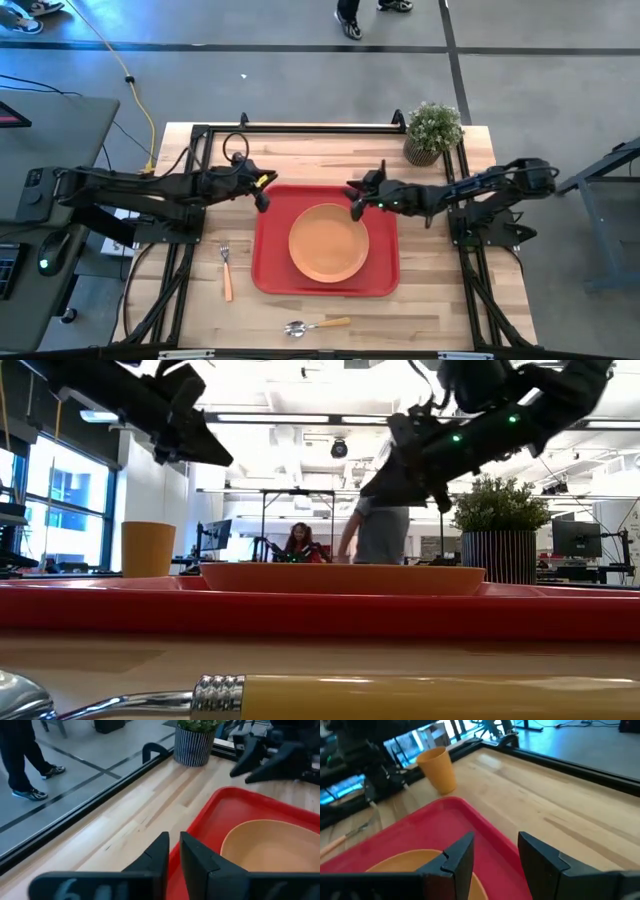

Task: Pick and place plate/cup/fork/spoon on tray
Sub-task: Put the orange cup on the red tray to the top left of the orange plate

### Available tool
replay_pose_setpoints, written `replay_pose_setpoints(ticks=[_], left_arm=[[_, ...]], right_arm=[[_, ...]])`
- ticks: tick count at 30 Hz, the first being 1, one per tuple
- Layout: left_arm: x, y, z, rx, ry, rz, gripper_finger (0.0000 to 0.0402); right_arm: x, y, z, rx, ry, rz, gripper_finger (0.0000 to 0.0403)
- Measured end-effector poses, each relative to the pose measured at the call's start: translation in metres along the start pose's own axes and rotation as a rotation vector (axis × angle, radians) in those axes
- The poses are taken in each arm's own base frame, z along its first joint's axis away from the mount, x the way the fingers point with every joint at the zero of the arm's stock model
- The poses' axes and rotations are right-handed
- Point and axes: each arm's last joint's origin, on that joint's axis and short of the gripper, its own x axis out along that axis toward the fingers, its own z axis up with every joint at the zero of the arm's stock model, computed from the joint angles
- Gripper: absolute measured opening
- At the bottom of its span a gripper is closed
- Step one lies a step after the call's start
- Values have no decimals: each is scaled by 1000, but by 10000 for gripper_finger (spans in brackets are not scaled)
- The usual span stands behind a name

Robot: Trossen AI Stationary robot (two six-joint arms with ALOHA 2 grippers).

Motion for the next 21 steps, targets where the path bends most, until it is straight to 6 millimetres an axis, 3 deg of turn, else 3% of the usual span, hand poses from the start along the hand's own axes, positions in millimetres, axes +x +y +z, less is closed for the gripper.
replay_pose_setpoints(ticks=[12,21], left_arm=[[-21,16,-20,-31,99,65,93],[-44,22,-29,-44,162,59,100]], right_arm=[[49,29,9,-25,20,-7,152],[99,66,24,-79,37,30,209]])
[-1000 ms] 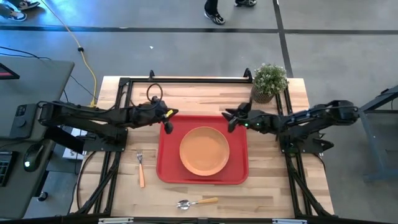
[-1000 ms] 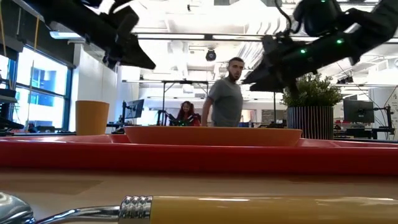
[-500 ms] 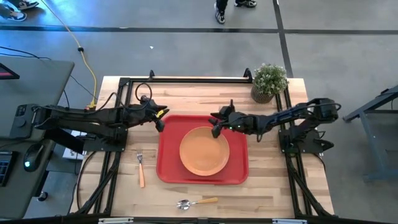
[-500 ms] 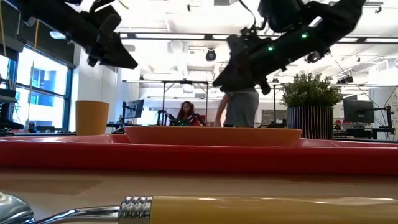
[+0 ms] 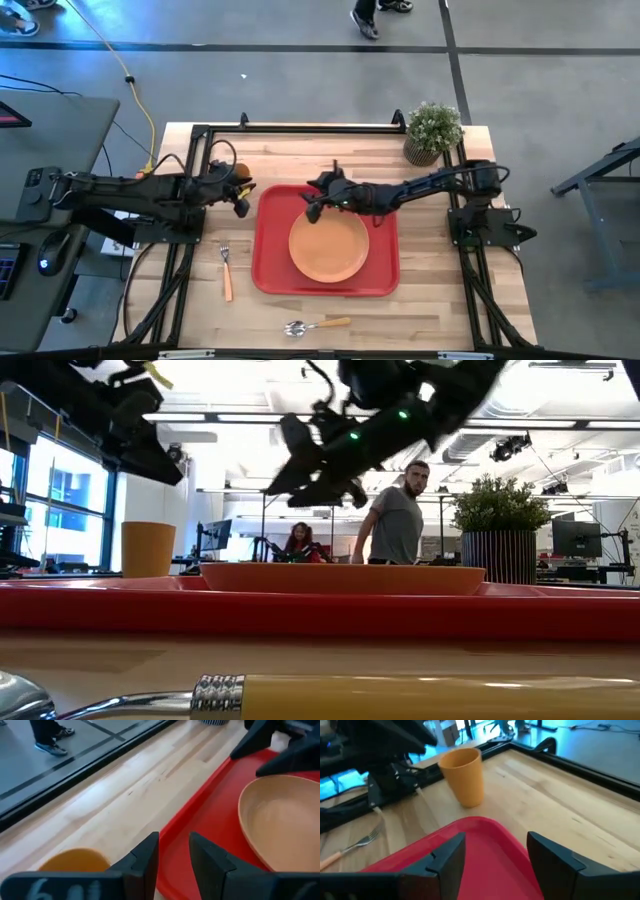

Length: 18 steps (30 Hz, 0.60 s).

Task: Pick and place plate/cup/fork/spoon on tray
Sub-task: Put the orange cup on the red tray to the top left of the orange plate

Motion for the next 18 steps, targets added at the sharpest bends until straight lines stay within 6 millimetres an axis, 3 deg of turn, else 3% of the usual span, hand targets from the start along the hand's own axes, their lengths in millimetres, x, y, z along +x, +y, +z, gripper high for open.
replay_pose_setpoints(ticks=[4,9,14,18], left_arm=[[-8,-1,-3,-21,-9,-9,100],[-14,-3,-11,-24,6,29,100],[-17,-2,-18,-60,19,74,100],[-14,-10,-23,-92,11,-3,97]], right_arm=[[16,13,10,-11,68,-12,226],[31,21,7,-79,132,-42,227],[32,24,8,-86,129,-42,227],[26,22,8,-120,203,-36,227]])
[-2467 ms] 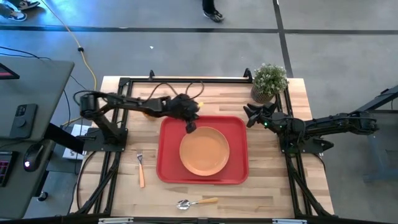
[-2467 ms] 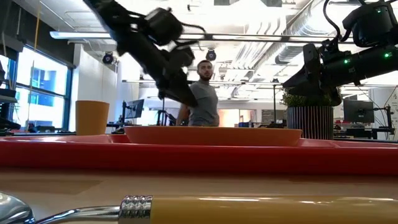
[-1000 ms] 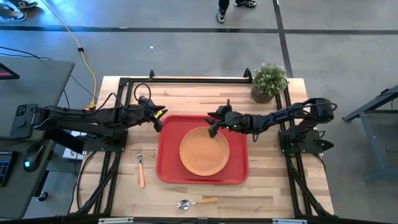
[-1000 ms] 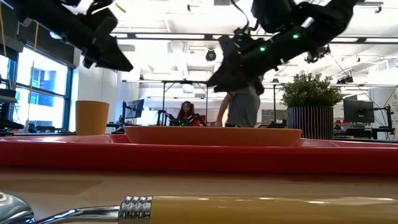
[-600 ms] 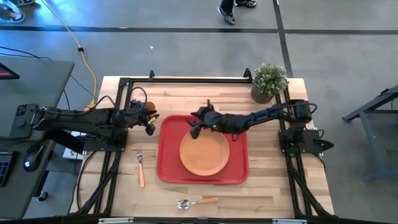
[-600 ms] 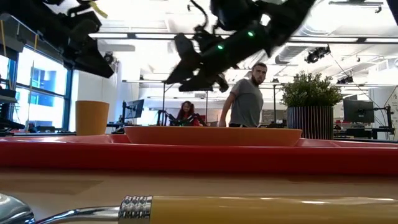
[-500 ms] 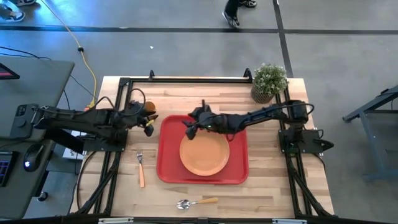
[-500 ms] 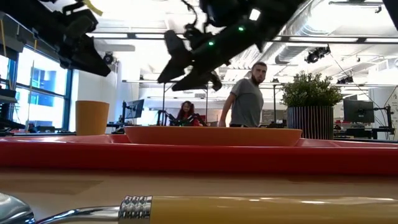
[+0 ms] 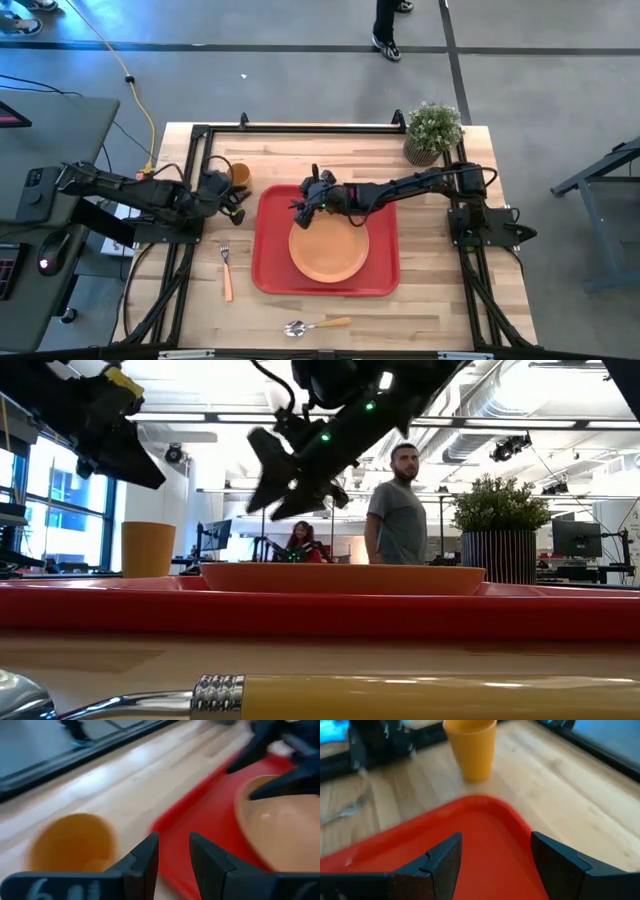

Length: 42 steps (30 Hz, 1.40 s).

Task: Pick and place plate/cup/fork/spoon on tray
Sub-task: Put the orange cup on the red tray to the top left of the orange plate

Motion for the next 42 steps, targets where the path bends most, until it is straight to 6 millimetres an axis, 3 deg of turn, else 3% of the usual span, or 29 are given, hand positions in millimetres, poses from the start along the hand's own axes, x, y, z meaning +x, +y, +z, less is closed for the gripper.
replay_pose_setpoints(ticks=[4,8,18,23,33,42], left_arm=[[13,-12,-20,24,7,-156,88],[19,-15,-34,23,20,-187,80],[11,-22,-41,8,11,-212,64],[4,-21,-23,-7,-68,-113,60],[-5,-6,12,-35,-8,61,60],[3,14,24,-129,62,173,61]], right_arm=[[-8,3,-12,-67,124,-36,227],[-20,17,-16,-68,140,-14,227],[-60,62,-36,-77,146,-65,227],[-70,70,-41,-44,139,-90,226],[-82,75,-56,-65,169,-189,226],[-91,60,-69,-124,223,-394,226]])
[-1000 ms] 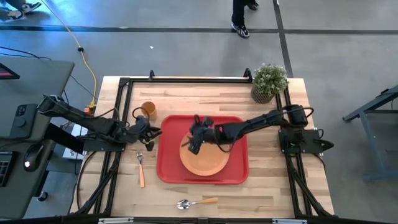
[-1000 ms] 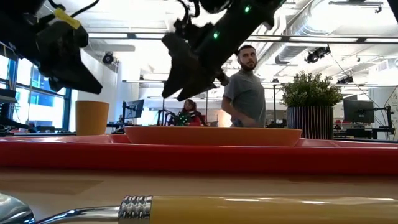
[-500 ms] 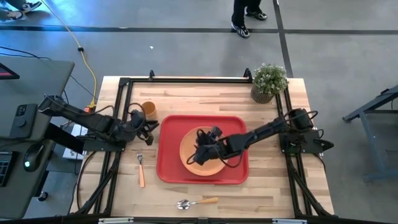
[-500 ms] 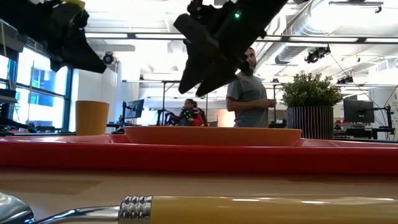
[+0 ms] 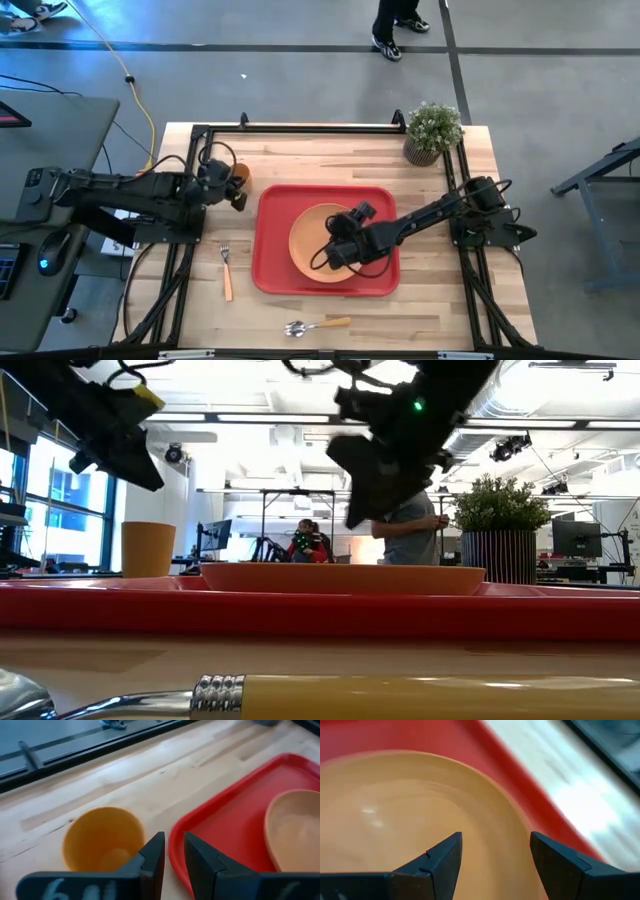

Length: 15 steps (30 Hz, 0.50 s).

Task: Pick and place plate/cup/fork/spoon on tray
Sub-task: Put the orange cup on the red tray to the top left of the orange plate

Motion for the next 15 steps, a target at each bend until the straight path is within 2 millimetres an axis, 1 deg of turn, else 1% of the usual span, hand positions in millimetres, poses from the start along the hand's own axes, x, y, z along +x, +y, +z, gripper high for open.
replay_pose_setpoints(ticks=[2,7,11,15], left_arm=[[1,2,1,-12,-1,16,61],[4,5,2,-4,-31,76,61],[7,8,5,9,-61,129,70],[10,11,7,35,-53,159,105]], right_arm=[[2,-6,-2,-4,14,-55,226],[13,-21,0,-34,64,-128,226],[36,-41,-7,-54,135,-183,226],[61,-64,-19,37,187,-139,226]])
